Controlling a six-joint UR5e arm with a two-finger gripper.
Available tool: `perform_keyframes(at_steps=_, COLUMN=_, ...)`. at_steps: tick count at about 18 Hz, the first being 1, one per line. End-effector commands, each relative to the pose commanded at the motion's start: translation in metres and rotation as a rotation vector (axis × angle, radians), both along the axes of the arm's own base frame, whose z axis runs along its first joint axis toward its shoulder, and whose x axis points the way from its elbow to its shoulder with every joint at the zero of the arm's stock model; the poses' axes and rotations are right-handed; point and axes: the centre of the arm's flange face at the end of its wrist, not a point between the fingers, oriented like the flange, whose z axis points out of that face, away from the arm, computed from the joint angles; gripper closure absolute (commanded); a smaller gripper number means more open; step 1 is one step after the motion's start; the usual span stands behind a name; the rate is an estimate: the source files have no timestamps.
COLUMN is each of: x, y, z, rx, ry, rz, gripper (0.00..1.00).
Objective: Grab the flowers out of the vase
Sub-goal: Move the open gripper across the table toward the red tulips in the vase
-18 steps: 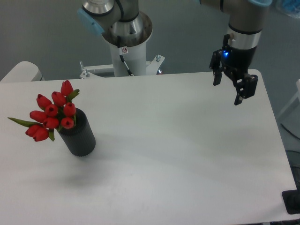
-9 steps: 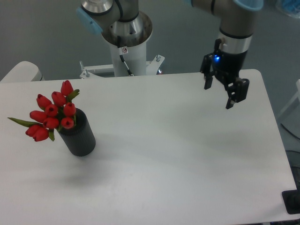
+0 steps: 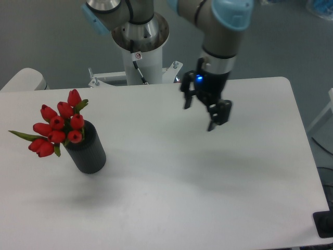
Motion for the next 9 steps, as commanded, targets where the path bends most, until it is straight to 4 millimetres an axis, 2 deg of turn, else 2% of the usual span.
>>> perform_keyframes(at_steps=3, x=0.016, y=-0.005, z=-0.015, rx=0.013, ry=-0.049, rz=0.033, gripper=0.00)
perform_keyframes(at_steps=9, x=0.041, y=-0.002, z=-0.039, rx=0.145, ry=-0.207, rz=0.024, gripper=0.00)
